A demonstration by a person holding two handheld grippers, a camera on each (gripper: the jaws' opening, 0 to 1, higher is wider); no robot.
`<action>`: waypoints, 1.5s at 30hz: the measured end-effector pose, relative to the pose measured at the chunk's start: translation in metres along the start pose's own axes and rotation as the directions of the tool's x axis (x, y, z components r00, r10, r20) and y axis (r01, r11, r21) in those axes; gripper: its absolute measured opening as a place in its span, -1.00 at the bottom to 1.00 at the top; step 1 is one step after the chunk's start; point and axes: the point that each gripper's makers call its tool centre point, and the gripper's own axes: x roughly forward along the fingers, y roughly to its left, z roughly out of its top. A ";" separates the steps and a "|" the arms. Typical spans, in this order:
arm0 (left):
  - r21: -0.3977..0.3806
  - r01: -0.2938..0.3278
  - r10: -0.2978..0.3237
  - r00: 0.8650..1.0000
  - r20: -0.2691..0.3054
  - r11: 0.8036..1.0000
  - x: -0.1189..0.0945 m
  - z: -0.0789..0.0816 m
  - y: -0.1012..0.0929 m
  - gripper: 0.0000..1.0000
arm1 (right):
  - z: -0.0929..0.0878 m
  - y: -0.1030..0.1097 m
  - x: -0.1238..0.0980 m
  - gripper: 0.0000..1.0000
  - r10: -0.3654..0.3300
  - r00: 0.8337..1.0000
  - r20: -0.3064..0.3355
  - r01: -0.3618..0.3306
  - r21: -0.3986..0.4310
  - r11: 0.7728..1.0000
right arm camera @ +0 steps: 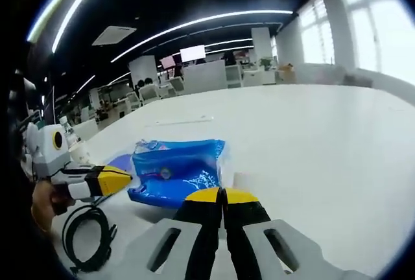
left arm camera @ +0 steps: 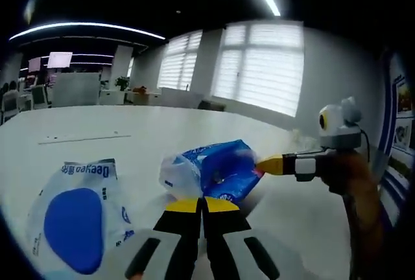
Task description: Arrange the tabletop items into an orderly group along one side of the table until the central work area is clear of visible clutter.
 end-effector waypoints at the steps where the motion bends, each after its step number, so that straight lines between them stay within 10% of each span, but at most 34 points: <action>1: 0.012 -0.008 0.008 1.000 0.000 1.000 0.001 0.000 0.001 -1.00 | -0.001 0.000 0.000 -1.00 0.005 1.000 0.001 -0.005 0.001 1.000; 45: -0.037 -0.004 0.000 0.996 -0.087 0.999 0.006 -0.019 0.002 -1.00 | -0.024 -0.009 0.004 -0.99 -0.051 0.995 -0.085 0.043 -0.097 0.994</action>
